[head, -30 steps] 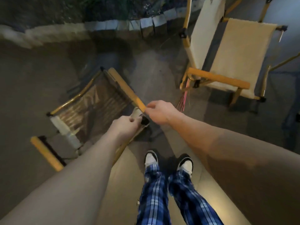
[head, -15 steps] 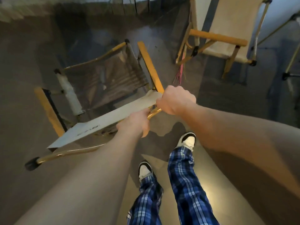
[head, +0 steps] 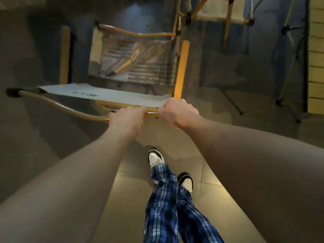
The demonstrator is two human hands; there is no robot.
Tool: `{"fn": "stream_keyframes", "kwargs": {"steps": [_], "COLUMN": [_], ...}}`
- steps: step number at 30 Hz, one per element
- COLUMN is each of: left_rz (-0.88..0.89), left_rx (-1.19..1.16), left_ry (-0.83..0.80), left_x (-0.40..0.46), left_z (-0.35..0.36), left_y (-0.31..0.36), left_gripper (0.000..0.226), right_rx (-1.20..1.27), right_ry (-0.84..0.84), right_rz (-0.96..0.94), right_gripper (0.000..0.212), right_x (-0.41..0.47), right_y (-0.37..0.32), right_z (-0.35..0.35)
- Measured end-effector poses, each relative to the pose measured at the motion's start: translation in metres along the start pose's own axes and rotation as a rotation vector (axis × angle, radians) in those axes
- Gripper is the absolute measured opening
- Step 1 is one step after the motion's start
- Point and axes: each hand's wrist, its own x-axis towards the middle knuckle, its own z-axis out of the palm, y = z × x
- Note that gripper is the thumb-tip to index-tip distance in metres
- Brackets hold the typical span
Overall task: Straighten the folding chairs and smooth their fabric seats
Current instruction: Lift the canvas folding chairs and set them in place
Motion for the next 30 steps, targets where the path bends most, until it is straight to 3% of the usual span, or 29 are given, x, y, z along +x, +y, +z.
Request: {"fn": "stream_keyframes", "kwargs": {"steps": [3, 5, 8, 11, 14, 17, 20, 25, 30], "left_rz": [0.1, 0.079, -0.167, -0.469, -0.541, -0.487, -0.445, -0.347, -0.273], "left_rx": [-0.059, -0.176, -0.395, -0.766, -1.049, -1.02, -0.959, -0.838, -0.663], "left_ry": [0.116, 0.133, 0.124, 0.149, 0.154, 0.161, 0.11, 0.098, 0.101], "left_x": [-0.014, -0.027, -0.045, -0.046, -0.037, -0.026, -0.015, 0.004, 0.042], "left_z": [0.019, 0.028, 0.031, 0.025, 0.015, 0.014, 0.011, 0.002, -0.013], "left_y": [-0.015, -0.025, -0.048, -0.074, -0.093, -0.107, -0.128, -0.133, -0.111], "left_gripper": [0.027, 0.032, 0.053, 0.06, 0.079, 0.082, 0.085, 0.099, 0.079], "right_rx": [0.004, -0.003, -0.159, -0.258, -0.285, -0.358, -0.283, -0.179, -0.072], "right_ry": [0.003, -0.001, 0.023, -0.039, -0.109, -0.115, -0.142, -0.141, -0.181], "right_rz": [0.036, 0.075, 0.068, -0.008, 0.038, 0.129, 0.212, 0.323, 0.367], "right_gripper": [0.017, 0.024, 0.041, 0.064, 0.063, 0.03, 0.012, 0.007, 0.023], "right_x": [-0.02, -0.032, -0.045, -0.049, -0.05, -0.051, -0.059, -0.075, -0.081], "right_y": [0.008, 0.014, 0.013, 0.004, -0.007, -0.02, -0.034, -0.037, -0.035], "right_z": [0.017, 0.026, 0.039, 0.054, 0.068, 0.076, 0.09, 0.102, 0.106]}}
